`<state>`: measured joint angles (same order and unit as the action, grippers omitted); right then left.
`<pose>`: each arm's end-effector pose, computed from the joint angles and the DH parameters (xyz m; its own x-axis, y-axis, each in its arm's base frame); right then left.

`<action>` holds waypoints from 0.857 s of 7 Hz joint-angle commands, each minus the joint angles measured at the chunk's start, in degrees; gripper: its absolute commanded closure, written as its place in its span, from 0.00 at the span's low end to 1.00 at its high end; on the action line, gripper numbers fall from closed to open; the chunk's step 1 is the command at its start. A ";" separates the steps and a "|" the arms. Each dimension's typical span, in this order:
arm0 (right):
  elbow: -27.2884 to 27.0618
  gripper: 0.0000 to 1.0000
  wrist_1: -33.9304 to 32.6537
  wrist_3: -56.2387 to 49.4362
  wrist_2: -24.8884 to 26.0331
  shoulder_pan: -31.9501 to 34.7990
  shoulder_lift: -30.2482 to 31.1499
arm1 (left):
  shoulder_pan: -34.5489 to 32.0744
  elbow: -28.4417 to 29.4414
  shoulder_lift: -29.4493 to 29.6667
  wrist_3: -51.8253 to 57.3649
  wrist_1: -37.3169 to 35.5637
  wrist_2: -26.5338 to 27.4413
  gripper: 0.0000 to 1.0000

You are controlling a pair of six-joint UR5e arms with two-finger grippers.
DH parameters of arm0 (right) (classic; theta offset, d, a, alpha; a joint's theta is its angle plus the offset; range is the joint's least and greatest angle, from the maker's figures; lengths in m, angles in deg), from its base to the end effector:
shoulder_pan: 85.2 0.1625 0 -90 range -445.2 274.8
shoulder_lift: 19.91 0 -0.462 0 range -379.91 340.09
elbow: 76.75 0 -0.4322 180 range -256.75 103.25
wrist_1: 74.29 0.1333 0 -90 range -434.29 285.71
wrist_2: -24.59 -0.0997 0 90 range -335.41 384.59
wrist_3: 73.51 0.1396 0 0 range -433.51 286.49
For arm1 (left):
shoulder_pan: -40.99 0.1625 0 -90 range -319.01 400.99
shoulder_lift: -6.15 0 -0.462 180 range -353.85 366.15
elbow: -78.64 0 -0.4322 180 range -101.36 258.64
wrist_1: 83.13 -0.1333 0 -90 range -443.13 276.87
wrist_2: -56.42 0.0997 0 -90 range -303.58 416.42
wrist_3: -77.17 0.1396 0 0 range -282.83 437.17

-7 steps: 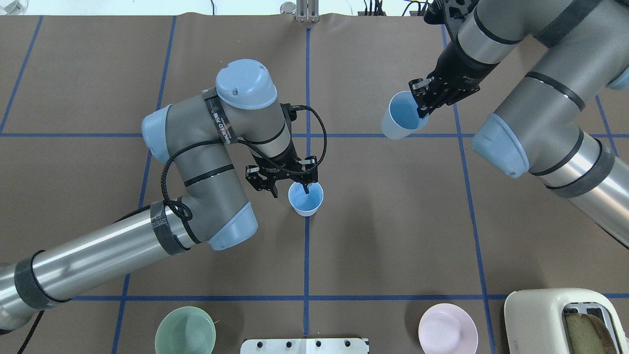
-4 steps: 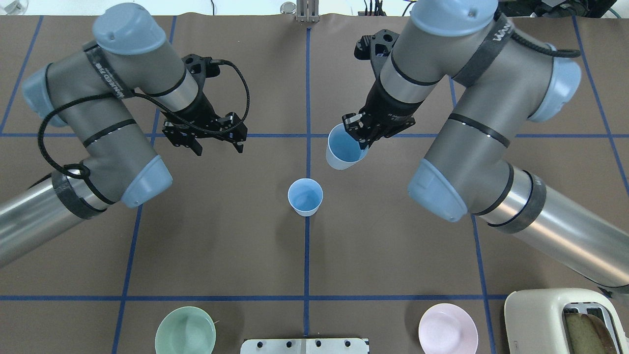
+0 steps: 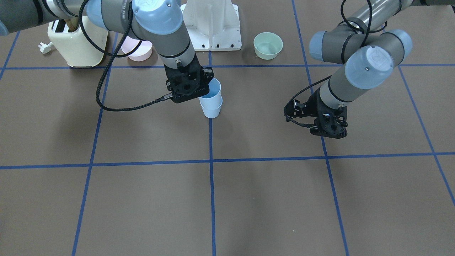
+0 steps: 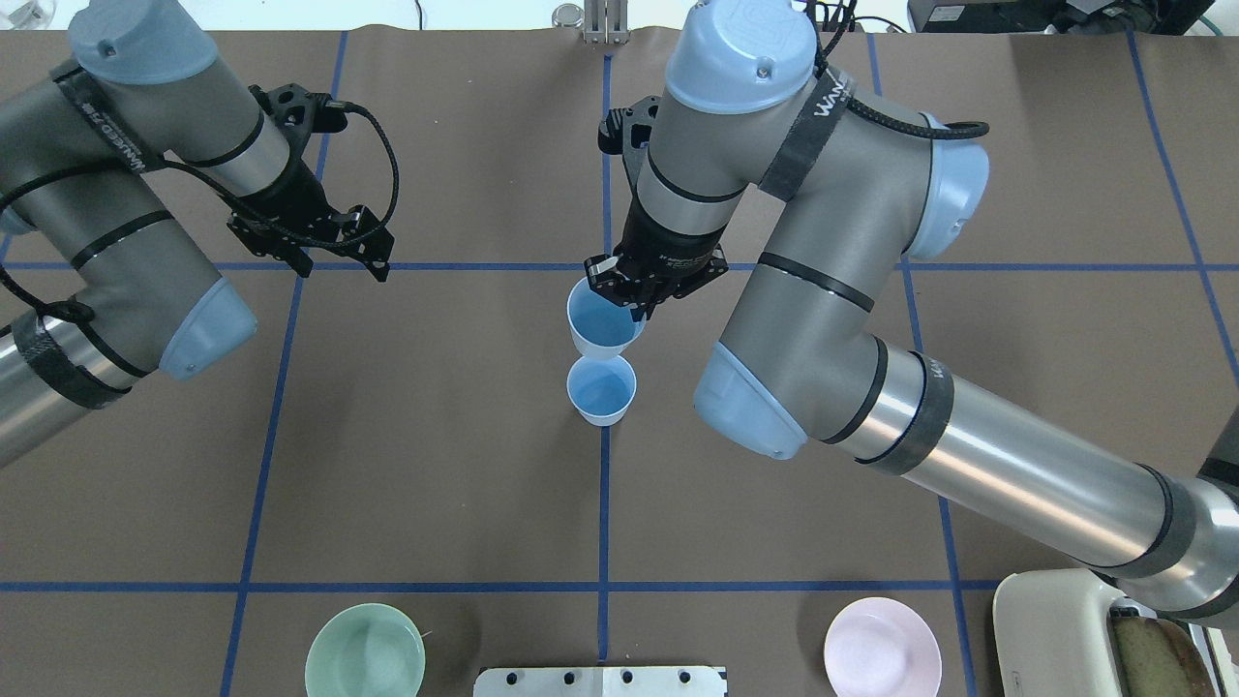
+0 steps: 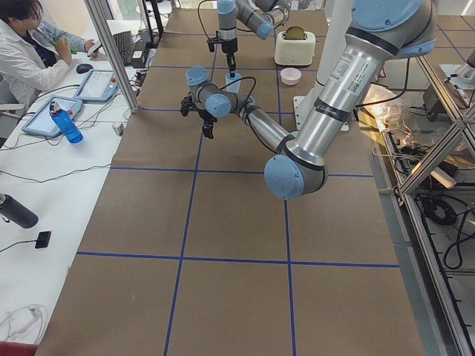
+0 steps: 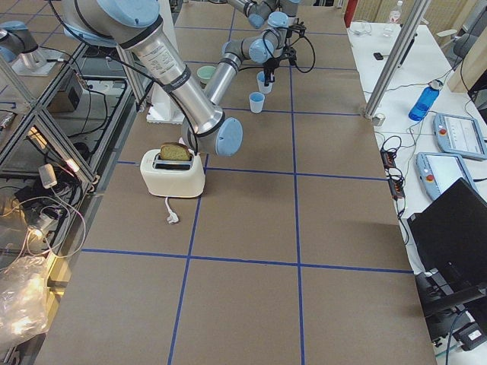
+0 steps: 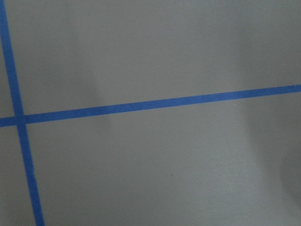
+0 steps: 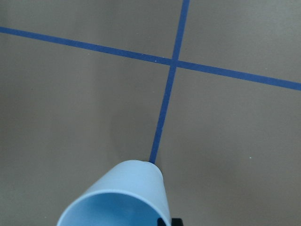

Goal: Stack blue cups with both arms
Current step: 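Lower the right gripper's cup into the cup at center while the left arm withdraws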

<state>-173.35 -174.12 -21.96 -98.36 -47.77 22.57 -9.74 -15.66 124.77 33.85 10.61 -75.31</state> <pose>-0.5585 -0.4997 0.1385 0.5748 -0.2172 0.7890 0.1902 0.9732 0.1293 0.4285 -0.5878 0.3572 0.5857 0.1414 -0.7981 -0.1456 0.9870 0.0681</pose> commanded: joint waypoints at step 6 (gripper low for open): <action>0.71 1.00 0.07 -0.05 0.61 -2.09 1.11 | -0.25 0.17 -1.03 1.49 0.30 0.08 0.03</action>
<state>-172.58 -174.05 -22.14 -97.81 -49.74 23.52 -10.02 -15.47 123.75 35.36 10.91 -75.24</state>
